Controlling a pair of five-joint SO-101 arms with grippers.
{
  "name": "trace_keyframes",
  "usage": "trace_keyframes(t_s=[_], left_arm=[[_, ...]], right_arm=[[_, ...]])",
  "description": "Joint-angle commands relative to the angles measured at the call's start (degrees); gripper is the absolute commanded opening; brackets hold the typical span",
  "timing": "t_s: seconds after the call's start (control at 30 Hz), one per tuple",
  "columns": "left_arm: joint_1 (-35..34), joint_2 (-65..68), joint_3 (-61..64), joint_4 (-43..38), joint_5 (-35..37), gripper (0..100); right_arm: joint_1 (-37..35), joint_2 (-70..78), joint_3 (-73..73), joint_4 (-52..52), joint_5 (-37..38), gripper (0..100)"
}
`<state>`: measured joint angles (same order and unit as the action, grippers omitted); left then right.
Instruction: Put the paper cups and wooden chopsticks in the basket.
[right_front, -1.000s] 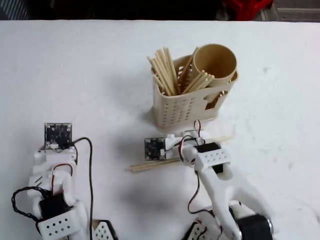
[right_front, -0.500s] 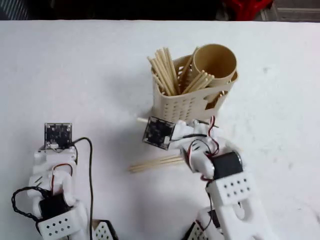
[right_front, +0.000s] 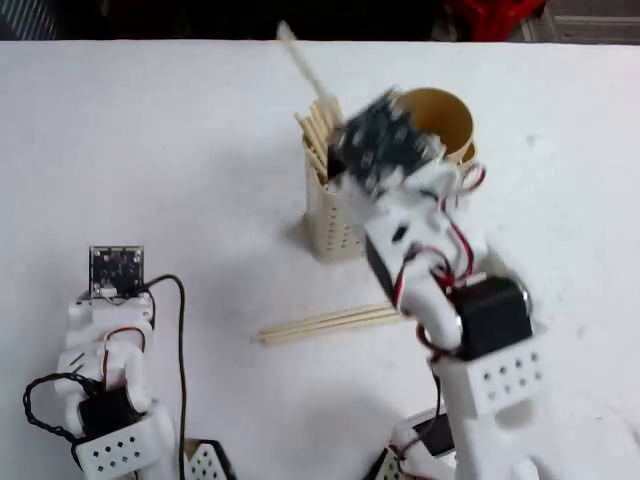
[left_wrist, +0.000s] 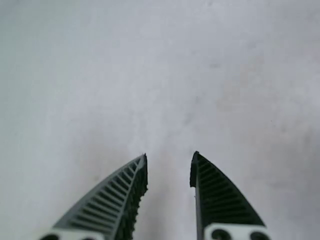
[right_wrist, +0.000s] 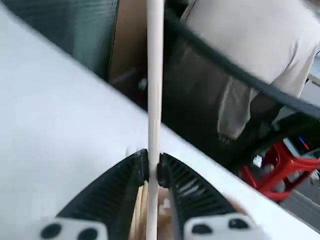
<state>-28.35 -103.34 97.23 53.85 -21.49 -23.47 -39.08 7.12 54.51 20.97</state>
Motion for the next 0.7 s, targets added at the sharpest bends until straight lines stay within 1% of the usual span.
trace_keyframes(t_s=[0.0, 0.07, 0.17, 0.23, 0.37, 0.5, 0.57, 0.67], left_arm=[[-0.6, -0.9, -0.3, 0.2, -0.4, 15], [-0.6, -0.9, -0.3, 0.2, -0.4, 15], [-0.6, -0.9, -0.3, 0.2, -0.4, 15], [-0.6, -0.9, -0.3, 0.2, -0.4, 16], [-0.6, -0.9, -0.3, 0.2, -0.4, 16], [-0.6, -0.9, -0.3, 0.2, -0.4, 16], [-0.6, -0.9, -0.3, 0.2, -0.4, 16], [-0.6, -0.9, -0.3, 0.2, -0.4, 16]], right_arm=[[-0.3, 7.6, -10.1, -6.1, -7.9, 1.8], [0.0, 11.9, -13.4, -9.2, -10.2, 1.8], [0.0, 17.5, -15.0, -14.7, -8.3, 1.8], [0.0, 20.1, -14.9, -16.7, -7.0, 1.8], [0.0, 22.9, -14.4, -16.2, -7.1, 1.8], [0.0, 21.2, -11.2, -13.7, -6.9, 2.1], [0.1, 19.6, -8.8, -13.4, -6.9, 5.2], [0.7, 16.1, -4.5, -13.4, -6.9, 14.3]])
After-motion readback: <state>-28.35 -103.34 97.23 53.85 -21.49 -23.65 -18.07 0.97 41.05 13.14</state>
